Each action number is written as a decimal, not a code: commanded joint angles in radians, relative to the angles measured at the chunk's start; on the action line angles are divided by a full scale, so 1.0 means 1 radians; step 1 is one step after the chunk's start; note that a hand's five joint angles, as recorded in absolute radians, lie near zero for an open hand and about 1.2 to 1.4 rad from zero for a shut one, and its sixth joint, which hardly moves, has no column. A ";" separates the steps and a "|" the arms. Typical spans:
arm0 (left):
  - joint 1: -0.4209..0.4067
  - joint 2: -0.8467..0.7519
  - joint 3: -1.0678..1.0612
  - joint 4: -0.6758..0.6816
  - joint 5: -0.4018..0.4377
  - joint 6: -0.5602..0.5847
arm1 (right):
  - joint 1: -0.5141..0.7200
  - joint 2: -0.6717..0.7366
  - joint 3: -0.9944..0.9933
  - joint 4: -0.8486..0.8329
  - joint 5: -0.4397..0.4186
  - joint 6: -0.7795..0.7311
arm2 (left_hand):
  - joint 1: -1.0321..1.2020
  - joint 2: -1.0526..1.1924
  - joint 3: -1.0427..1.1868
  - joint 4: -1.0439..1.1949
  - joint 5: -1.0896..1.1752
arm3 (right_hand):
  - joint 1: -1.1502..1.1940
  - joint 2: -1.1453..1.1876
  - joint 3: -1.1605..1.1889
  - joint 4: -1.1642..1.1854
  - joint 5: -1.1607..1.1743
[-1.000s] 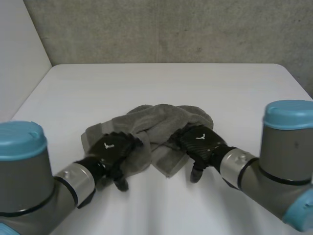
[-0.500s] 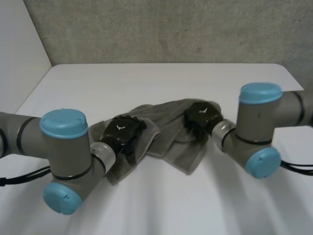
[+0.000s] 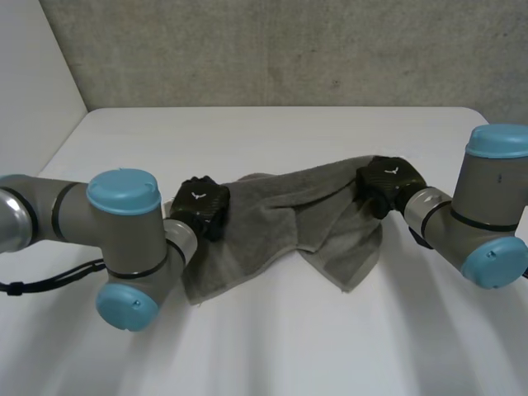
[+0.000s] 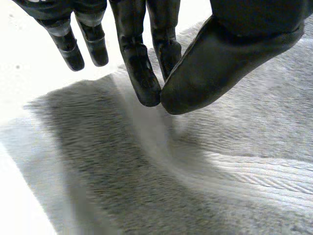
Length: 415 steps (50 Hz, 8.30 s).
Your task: Fold the towel.
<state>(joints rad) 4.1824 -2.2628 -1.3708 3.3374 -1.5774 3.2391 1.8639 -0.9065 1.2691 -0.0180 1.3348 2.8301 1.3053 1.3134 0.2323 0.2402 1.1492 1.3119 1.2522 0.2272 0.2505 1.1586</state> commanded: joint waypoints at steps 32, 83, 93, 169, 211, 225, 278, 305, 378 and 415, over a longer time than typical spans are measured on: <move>-0.206 -0.038 0.082 -0.061 0.022 -0.015 | -0.012 -0.308 0.417 -0.007 -0.016 0.000 | -0.889 -0.897 -0.058 -0.066 -0.908 | -1.137 -1.078 -0.053 -0.076 -1.159; -0.185 -0.236 0.331 -0.030 -0.007 0.016 | 0.041 -0.275 0.476 -0.074 -0.008 0.070 | 0.088 0.080 -0.058 -0.066 0.070 | -1.137 -1.078 -0.053 -0.076 -1.159; -0.122 -0.057 0.222 -0.013 -0.001 0.022 | 0.120 -0.160 0.451 -0.155 -0.002 0.164 | 0.091 0.083 -0.058 -0.066 0.073 | -0.961 -0.901 -0.053 -0.076 -0.982; -0.042 0.457 -0.088 -0.138 0.079 -0.183 | 0.324 -0.023 0.093 -0.194 0.139 0.466 | 0.091 0.083 -0.058 -0.066 0.073 | -1.137 -1.078 -0.053 -0.076 -1.159; 0.182 0.424 -0.119 -0.125 0.085 -0.271 | 0.017 -0.247 0.420 -0.342 0.106 0.287 | 0.091 0.083 -0.058 -0.066 0.073 | -1.051 -0.991 -0.053 -0.076 -1.072; 0.156 0.382 -0.140 -0.116 0.085 -0.271 | 0.037 -0.144 0.473 -0.321 0.011 0.221 | 0.091 0.083 -0.058 -0.066 0.073 | -0.819 -0.759 -0.053 -0.076 -0.840; 0.154 0.385 -0.159 -0.098 0.083 -0.269 | -0.199 -0.267 0.535 0.018 -0.240 -0.296 | 0.091 0.083 -0.058 -0.066 0.073 | -0.719 -0.659 -0.053 -0.076 -0.740; 0.148 0.378 -0.160 -0.095 0.083 -0.269 | -0.193 -0.193 0.486 -0.040 -0.241 -0.301 | 0.091 0.083 -0.058 -0.066 0.073 | -0.057 0.003 -0.053 -0.076 -0.078; 0.142 0.391 -0.172 -0.085 0.085 -0.269 | -0.181 -0.262 0.464 -0.039 -0.259 -0.170 | 0.091 0.083 -0.058 -0.066 0.073 | 0.084 0.144 -0.053 -0.076 0.063; 0.211 0.389 0.410 -0.099 0.204 0.050 | -0.057 -0.328 -0.471 0.009 -0.229 0.197 | 0.091 0.083 -0.058 -0.066 0.073 | 0.084 0.144 -0.053 -0.076 0.063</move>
<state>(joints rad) 4.4036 -1.9636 -1.2098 3.2365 -1.3743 3.3332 1.7891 -1.1558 0.9709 0.1751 1.0611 2.7592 1.3078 1.3416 0.2323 0.2401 1.1562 1.3122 1.3142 0.2272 0.2505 1.1691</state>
